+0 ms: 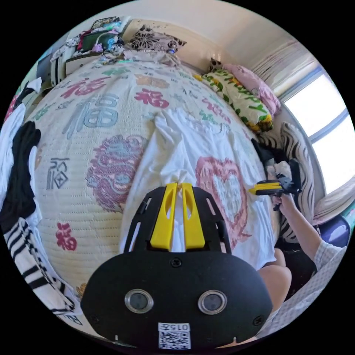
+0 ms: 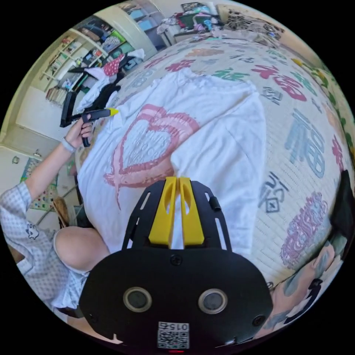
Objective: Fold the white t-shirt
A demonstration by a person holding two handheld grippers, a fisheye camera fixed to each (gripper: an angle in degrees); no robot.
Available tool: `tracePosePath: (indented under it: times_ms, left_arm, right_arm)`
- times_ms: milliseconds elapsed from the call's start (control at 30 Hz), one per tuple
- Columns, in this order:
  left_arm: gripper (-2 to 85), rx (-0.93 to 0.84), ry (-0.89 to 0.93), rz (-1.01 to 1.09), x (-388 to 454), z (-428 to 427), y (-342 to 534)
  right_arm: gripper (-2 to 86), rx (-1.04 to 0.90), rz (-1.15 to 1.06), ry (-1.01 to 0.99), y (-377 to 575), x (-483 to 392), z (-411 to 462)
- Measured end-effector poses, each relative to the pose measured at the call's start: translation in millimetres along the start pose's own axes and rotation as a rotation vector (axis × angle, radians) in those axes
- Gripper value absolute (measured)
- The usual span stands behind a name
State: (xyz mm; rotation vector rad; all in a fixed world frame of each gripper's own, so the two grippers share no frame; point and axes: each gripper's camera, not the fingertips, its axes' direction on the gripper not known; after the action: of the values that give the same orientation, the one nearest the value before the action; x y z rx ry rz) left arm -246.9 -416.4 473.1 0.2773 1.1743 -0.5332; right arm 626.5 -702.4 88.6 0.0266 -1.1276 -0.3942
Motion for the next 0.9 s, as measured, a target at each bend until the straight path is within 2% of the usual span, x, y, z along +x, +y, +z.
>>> tracePosePath:
  times_ms: [67, 133, 233, 300, 333, 433, 567, 667, 733, 900]
  left_arm:
    - [0.9, 0.077, -0.085, -0.01, -17.3, -29.2, -15.1]
    - [0.7, 0.172, -0.303, -0.046, -39.2, -64.1, -41.2]
    - [1.2, 0.161, -0.551, -0.103, -57.3, -69.3, -66.3]
    - [2.1, 0.223, -0.695, -0.202, -57.0, -67.5, -62.7]
    - [2.1, 0.268, -0.705, -0.196, -52.2, -63.4, -55.5]
    - [2.6, 0.225, -0.623, -0.087, -41.6, -38.2, -36.9]
    - [4.0, 0.101, -0.449, -0.025, -30.0, -5.3, 10.4]
    - [6.0, 0.007, -0.307, -0.052, -24.3, 15.0, 62.3]
    - [7.2, -0.07, -0.228, -0.076, -15.2, 23.4, 107.3]
    - [7.7, -0.159, -0.217, -0.159, 2.6, 17.0, 199.7]
  right_arm:
    - [1.1, 0.12, 0.093, -0.007, 20.5, 33.2, -40.0]
    - [1.2, 0.207, 0.198, 0.046, 36.8, 62.4, -70.3]
    - [2.4, 0.321, 0.448, 0.228, 64.8, 110.0, -106.4]
    - [4.1, 0.358, 0.592, 0.257, 82.1, 131.3, -115.6]
    - [5.0, 0.382, 0.675, 0.231, 93.5, 140.6, -117.7]
    - [6.4, 0.425, 0.648, 0.123, 112.3, 141.5, -112.1]
    - [9.2, 0.318, 0.544, -0.007, 130.2, 122.3, -82.6]
    - [9.5, 0.262, 0.472, -0.1, 152.4, 94.0, -61.9]
    - [9.6, 0.208, 0.431, -0.116, 168.0, 74.7, -52.4]
    - [10.6, 0.015, 0.387, -0.063, 218.9, 33.9, -36.6]
